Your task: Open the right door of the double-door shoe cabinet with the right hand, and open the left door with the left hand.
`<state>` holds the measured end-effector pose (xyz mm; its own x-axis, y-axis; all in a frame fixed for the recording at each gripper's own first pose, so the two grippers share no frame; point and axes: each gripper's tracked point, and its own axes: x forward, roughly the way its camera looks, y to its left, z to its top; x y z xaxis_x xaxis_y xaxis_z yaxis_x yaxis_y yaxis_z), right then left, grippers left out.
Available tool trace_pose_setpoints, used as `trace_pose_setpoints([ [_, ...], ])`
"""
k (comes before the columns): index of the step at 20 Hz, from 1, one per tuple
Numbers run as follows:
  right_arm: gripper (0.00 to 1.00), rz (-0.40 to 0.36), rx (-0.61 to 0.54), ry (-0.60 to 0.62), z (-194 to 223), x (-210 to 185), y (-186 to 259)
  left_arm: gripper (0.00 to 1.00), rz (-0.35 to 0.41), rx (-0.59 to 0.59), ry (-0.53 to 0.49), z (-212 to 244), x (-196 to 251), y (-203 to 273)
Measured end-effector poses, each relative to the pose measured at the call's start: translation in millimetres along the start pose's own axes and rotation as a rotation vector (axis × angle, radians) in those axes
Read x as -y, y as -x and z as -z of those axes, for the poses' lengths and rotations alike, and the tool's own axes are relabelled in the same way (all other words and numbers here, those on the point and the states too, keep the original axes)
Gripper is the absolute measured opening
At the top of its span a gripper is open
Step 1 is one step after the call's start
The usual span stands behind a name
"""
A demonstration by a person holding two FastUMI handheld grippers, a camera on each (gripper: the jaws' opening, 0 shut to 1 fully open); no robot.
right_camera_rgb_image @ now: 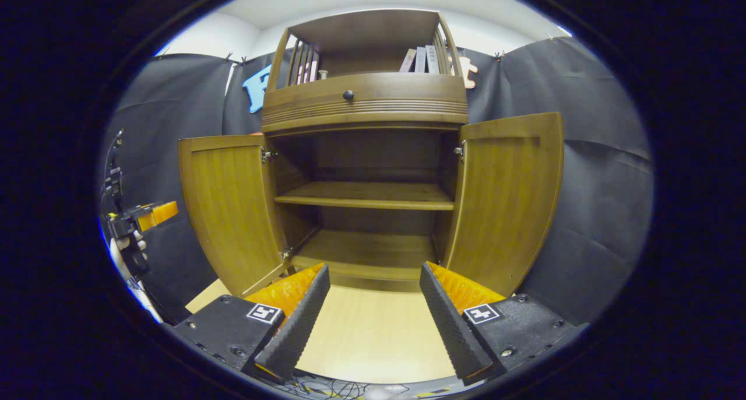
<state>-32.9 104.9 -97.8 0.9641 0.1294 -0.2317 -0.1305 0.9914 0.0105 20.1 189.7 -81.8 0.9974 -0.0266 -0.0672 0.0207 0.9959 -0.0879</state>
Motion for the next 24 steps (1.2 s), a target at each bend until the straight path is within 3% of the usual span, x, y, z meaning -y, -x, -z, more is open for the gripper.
trace_pose_setpoints([
  [5, 0.99, 0.027, 0.021, -0.017, -6, 11, 2, 0.93, 0.043, 0.02, -0.01, -25, 74, 10],
  [6, 0.99, 0.03, 0.025, -0.023, -7, 12, 4, 1.0, 0.056, 0.018, -0.016, -26, 86, 11],
  [7, 0.99, 0.037, 0.029, -0.028, -7, 15, 5, 0.82, 0.07, 0.016, -0.02, -25, 98, 15],
  [8, 0.99, 0.042, 0.033, -0.033, -9, 17, 6, 0.93, 0.082, 0.003, -0.015, -22, 109, 15],
  [12, 0.99, 0.081, 0.048, -0.051, -9, 33, 13, 0.93, 0.137, -0.033, 0.038, -11, 146, 21],
  [24, 0.98, 0.134, 0.076, -0.063, -17, 49, 21, 0.93, 0.148, -0.033, -0.016, -17, 160, 17],
])
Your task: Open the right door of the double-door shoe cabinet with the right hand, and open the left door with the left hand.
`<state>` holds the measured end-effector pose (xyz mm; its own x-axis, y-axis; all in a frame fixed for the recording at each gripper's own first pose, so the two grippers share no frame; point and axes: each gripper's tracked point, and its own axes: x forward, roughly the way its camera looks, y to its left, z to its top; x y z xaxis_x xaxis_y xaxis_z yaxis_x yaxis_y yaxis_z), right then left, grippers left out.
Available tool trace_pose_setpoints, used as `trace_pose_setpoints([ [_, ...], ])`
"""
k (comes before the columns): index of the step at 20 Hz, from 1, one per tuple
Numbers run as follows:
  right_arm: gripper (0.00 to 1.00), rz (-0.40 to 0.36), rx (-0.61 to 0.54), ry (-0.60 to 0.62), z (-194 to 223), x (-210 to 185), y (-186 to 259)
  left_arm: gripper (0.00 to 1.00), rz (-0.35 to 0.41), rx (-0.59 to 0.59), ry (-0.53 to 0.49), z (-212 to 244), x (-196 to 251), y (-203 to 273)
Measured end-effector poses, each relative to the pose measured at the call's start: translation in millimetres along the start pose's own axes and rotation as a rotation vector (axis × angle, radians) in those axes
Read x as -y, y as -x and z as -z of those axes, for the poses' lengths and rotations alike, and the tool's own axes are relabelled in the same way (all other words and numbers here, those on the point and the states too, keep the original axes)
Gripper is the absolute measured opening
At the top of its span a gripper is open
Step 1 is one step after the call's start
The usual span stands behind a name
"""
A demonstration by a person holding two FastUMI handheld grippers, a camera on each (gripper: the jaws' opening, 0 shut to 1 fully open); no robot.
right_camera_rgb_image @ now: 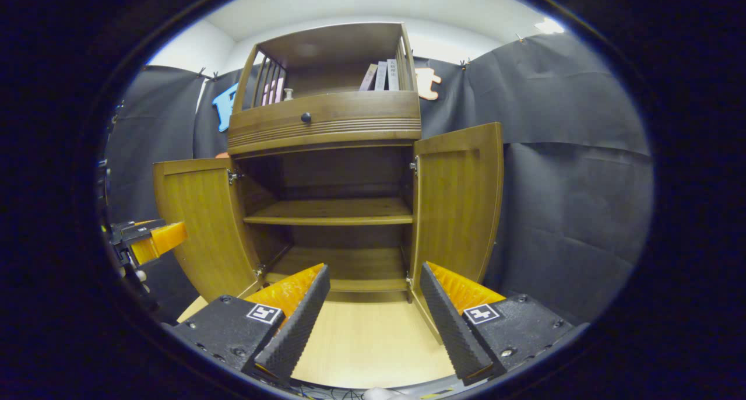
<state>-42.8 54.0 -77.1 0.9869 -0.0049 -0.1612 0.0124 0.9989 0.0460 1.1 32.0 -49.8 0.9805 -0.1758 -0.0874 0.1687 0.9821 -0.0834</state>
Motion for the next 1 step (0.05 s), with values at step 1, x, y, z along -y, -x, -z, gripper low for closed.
trace_pose_setpoints([
  [1, 0.99, 0.0, 0.003, 0.0, -0.7, -0.2, 0.6, 0.93, 0.002, 0.004, -0.001, -1.4, 1.0, 0.8],
])
